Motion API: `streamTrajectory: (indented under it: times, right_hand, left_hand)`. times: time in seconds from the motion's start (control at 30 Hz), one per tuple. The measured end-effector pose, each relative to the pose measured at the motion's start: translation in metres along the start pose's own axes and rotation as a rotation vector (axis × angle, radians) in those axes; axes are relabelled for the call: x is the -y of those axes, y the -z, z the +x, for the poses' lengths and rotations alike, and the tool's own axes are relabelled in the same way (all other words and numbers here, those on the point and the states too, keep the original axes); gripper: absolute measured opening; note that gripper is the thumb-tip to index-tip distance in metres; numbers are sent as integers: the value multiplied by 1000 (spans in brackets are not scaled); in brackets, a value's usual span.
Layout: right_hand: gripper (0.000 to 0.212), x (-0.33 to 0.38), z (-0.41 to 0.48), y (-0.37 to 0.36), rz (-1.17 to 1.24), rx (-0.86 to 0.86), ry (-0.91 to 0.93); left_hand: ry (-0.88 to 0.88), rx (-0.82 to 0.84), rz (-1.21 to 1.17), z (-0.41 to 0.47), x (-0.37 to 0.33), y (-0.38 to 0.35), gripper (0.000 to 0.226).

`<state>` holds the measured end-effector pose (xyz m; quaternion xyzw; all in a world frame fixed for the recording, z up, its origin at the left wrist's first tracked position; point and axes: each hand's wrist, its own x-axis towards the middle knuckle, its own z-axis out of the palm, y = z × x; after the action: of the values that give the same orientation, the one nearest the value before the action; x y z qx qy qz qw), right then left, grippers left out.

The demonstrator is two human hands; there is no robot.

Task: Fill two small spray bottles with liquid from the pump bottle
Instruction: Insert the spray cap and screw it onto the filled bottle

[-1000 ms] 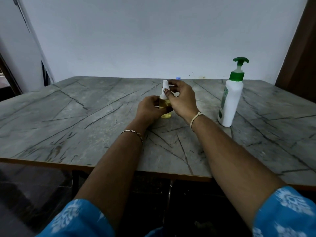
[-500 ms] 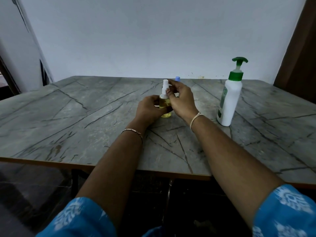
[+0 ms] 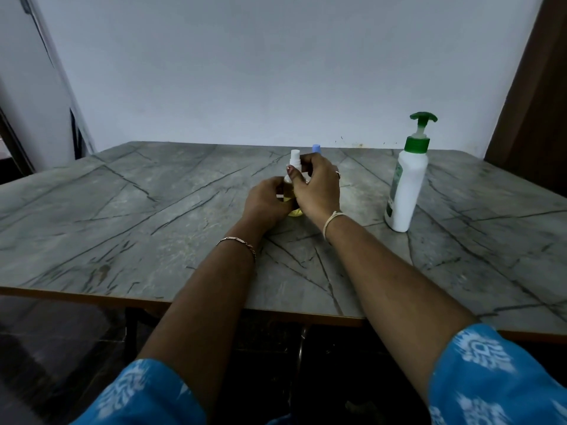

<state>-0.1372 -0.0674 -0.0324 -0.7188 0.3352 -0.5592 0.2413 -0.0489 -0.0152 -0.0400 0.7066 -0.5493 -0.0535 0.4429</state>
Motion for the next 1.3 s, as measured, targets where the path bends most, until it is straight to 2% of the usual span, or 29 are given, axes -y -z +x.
streamTrajectory:
  times: [0.23, 0.47, 0.6, 1.3]
  right_hand:
    - [25, 0, 2, 9, 165, 114, -24]
    - [8, 3, 7, 13, 125, 187, -44]
    - [16, 5, 8, 20, 111, 211, -10]
    - [18, 7, 4, 12, 28, 74, -19]
  left_hand:
    - [-23, -8, -15, -1, 2, 0, 45]
    - [-33, -15, -20, -3, -1, 1, 43]
    - [-39, -17, -29, -3, 1, 1, 39]
    - [-75, -85, 51, -6, -4, -2, 45]
